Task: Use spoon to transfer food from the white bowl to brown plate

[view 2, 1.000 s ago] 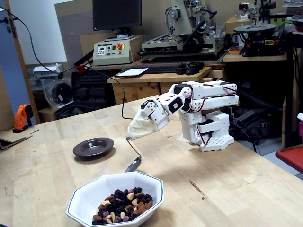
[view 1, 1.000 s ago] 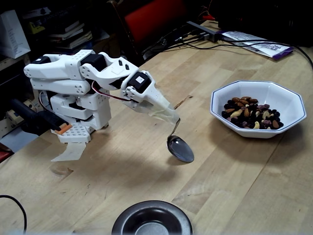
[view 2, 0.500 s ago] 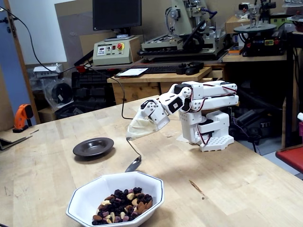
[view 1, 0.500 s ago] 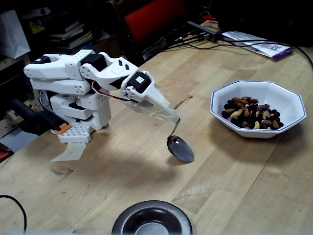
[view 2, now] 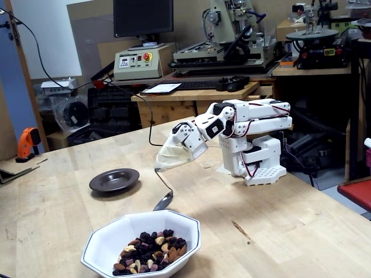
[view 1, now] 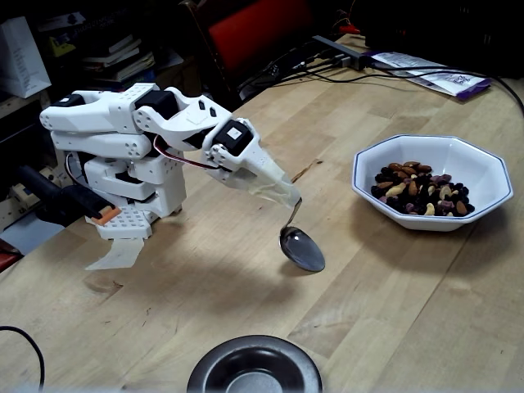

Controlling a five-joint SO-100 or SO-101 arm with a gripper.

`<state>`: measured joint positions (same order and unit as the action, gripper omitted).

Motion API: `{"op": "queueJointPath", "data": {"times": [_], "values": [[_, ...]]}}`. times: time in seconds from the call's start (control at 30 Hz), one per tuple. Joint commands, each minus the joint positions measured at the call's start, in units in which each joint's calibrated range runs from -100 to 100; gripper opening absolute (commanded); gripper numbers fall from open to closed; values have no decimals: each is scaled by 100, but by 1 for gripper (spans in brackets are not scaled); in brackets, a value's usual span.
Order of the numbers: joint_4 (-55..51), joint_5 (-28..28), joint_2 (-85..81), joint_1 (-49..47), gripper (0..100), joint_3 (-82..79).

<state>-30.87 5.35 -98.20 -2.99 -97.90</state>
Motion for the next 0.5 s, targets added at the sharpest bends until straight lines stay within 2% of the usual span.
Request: {"op": "queueJointPath", "data": {"times": [0.0,0.47], "values": [[-4,10,25,18,4,-25],[534,15,-1,10,4,400]]}}
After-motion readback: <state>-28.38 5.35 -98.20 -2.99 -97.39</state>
